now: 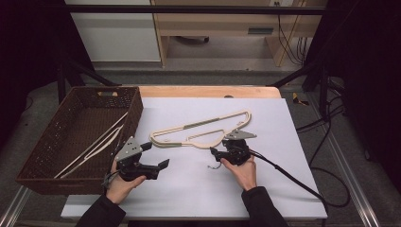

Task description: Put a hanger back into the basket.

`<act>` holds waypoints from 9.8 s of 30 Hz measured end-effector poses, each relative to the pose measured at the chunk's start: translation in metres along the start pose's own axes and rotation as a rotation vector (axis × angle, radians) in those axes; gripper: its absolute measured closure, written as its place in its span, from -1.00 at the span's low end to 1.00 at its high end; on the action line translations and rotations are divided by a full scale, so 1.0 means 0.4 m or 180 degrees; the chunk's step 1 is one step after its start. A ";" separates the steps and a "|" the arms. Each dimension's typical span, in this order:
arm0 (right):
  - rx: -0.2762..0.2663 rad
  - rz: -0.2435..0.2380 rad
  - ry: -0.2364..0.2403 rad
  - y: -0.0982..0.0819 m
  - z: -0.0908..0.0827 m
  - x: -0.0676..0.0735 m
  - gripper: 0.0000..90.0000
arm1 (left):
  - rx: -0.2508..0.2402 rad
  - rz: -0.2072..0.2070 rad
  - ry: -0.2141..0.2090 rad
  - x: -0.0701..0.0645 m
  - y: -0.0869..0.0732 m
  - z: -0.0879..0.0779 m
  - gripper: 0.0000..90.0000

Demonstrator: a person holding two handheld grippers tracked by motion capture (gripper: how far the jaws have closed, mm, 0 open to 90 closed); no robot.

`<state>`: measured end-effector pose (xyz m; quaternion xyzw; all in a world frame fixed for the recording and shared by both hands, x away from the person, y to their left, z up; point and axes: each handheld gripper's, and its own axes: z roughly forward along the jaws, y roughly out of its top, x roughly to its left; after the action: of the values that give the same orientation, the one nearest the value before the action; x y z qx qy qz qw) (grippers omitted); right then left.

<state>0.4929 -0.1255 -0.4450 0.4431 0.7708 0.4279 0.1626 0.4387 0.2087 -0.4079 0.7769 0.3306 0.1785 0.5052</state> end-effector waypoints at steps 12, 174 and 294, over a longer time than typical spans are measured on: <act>0.0308 0.0065 -0.0082 -0.029 0.091 -0.007 0.46 | 0.0007 -0.0019 -0.0029 0.000 -0.002 0.002 -0.78; -0.0855 0.0026 -0.0062 -0.094 -0.310 -0.165 -0.88 | 0.0208 0.0848 0.0195 -0.021 0.327 0.005 0.91; -0.0789 -0.0069 -0.0034 -0.084 -0.305 -0.144 -0.93 | 0.0979 0.0410 0.0985 0.325 0.057 -0.322 0.23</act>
<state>0.4297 -0.2439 -0.4084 0.4135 0.7159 0.5157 0.2248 0.4606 0.3786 -0.3399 0.8276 0.3772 0.2750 0.3117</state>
